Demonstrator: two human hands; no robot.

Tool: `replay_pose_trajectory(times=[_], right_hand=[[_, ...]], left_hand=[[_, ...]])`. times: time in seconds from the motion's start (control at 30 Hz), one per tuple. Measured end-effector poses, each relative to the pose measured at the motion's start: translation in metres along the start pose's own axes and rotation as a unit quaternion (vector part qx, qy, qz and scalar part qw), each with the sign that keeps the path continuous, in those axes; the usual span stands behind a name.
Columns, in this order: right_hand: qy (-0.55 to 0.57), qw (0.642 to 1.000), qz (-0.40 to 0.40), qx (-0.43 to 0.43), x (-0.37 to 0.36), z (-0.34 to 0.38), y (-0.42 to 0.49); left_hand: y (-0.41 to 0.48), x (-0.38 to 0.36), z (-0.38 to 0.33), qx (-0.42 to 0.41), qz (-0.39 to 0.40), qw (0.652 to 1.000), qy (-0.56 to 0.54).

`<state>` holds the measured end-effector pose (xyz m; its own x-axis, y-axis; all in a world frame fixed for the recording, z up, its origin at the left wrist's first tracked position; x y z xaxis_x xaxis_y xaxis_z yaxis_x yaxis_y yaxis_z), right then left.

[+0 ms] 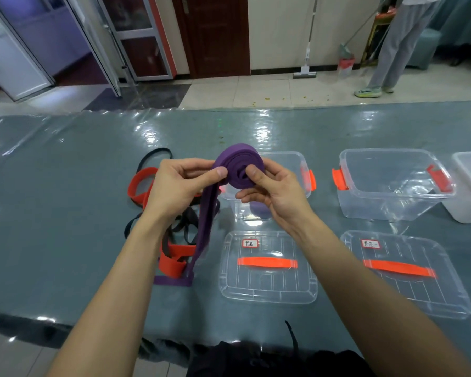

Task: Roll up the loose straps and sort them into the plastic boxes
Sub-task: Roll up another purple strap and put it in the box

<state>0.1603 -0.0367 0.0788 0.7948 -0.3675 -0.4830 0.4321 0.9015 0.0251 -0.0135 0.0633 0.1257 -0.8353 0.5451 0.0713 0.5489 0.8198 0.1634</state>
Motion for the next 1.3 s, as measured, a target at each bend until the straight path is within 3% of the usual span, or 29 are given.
replay_pose_trajectory(times=[0.37, 0.47, 0.63, 0.73, 0.9, 1.17, 1.23, 1.3], right_hand=[[0.022, 1.0, 0.003, -0.021, 0.002, -0.016, -0.008], [-0.121, 0.992, 0.032, -0.02, 0.014, -0.005, -0.004], [-0.342, 0.934, 0.067, 0.083, 0.023, 0.037, 0.013], [-0.364, 0.923, 0.108, 0.068, 0.018, 0.042, 0.018], [-0.35, 0.925, 0.116, 0.087, 0.018, 0.038, 0.019], [-0.394, 0.901, 0.151, 0.105, 0.012, 0.043, 0.017], [-0.461, 0.865, 0.18, 0.087, 0.008, 0.043, 0.017], [-0.554, 0.802, 0.209, 0.083, 0.0, 0.043, 0.018]], left_hand=[[0.0, -0.005, 0.014, 0.02, 0.009, 1.0, 0.01], [0.0, 0.001, 0.015, 0.026, 0.025, 0.998, 0.05], [0.002, 0.006, 0.014, 0.043, 0.094, 0.989, 0.11], [0.004, 0.005, 0.014, 0.041, 0.112, 0.986, 0.113], [0.008, 0.008, 0.012, 0.038, 0.108, 0.984, 0.137], [0.01, 0.008, 0.002, 0.022, 0.125, 0.971, 0.202], [0.012, 0.006, 0.0, 0.017, 0.135, 0.961, 0.239], [0.014, 0.002, -0.003, 0.009, 0.151, 0.95, 0.275]])
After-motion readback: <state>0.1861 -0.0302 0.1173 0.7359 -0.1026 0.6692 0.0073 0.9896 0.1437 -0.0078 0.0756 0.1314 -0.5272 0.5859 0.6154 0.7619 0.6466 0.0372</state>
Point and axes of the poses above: each hand's wrist, its own y-axis towards the middle knuckle, its own x-axis out of the back of the hand, z = x × y, the point moved 4 cm from there along y, towards the middle knuckle, and after that the axes turned 5 degrees about -z, right-handed, at the moved point
